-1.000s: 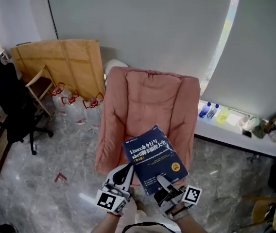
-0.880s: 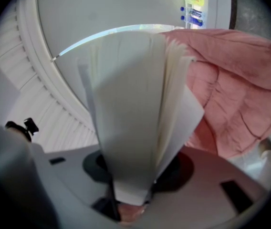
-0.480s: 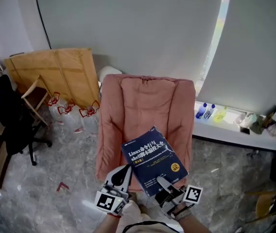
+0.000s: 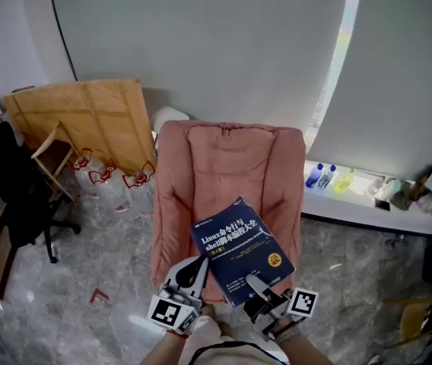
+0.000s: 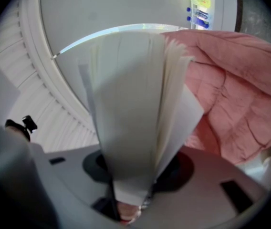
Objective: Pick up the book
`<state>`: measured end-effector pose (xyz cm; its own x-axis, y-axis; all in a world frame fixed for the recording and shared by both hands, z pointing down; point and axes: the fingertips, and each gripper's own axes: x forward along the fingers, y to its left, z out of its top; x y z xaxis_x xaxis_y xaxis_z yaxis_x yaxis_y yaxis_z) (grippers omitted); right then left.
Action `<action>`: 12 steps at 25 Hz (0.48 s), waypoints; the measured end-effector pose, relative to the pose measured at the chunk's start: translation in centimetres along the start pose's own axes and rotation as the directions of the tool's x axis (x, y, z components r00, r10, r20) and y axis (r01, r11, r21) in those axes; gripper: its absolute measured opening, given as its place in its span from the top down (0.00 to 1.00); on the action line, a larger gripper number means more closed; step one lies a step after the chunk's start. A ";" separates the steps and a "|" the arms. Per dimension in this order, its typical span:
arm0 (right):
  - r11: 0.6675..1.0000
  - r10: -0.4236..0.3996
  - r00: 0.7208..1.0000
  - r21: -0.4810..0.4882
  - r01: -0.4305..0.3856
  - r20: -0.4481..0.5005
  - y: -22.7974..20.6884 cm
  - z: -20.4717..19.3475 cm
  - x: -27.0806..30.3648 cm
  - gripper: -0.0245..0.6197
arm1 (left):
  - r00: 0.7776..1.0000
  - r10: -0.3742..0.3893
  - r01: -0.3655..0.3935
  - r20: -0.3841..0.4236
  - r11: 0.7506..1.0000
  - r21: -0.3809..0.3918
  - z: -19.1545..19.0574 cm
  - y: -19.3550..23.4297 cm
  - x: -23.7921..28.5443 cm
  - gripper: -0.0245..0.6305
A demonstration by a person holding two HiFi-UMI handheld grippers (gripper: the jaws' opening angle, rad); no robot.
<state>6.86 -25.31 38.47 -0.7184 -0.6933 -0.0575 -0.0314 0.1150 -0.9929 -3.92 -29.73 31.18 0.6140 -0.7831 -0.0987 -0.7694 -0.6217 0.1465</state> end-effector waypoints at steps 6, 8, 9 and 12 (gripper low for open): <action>1.000 0.002 1.000 -0.012 -0.001 0.001 0.7 0.3 0.6 0.69 | 1.000 -0.020 0.020 0.003 1.000 0.004 0.5 0.3 0.2 0.94; 1.000 0.001 1.000 -0.013 -0.001 0.006 0.9 0.5 0.8 0.69 | 1.000 -0.020 0.020 0.004 1.000 0.003 0.6 0.5 0.4 0.94; 1.000 0.002 1.000 -0.011 -0.002 0.010 1.0 0.6 0.9 0.69 | 1.000 -0.021 0.021 0.005 1.000 0.002 0.7 0.7 0.5 0.94; 1.000 0.003 1.000 -0.006 -0.003 0.020 1.2 0.7 1.1 0.69 | 1.000 -0.023 0.023 0.012 1.000 -0.003 0.7 1.0 0.5 0.94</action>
<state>6.56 -26.40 37.16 -0.7041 -0.7074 -0.0625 -0.0340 0.1215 -0.9920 -4.53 -30.74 30.61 0.6295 -0.7686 -0.1137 -0.7545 -0.6397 0.1470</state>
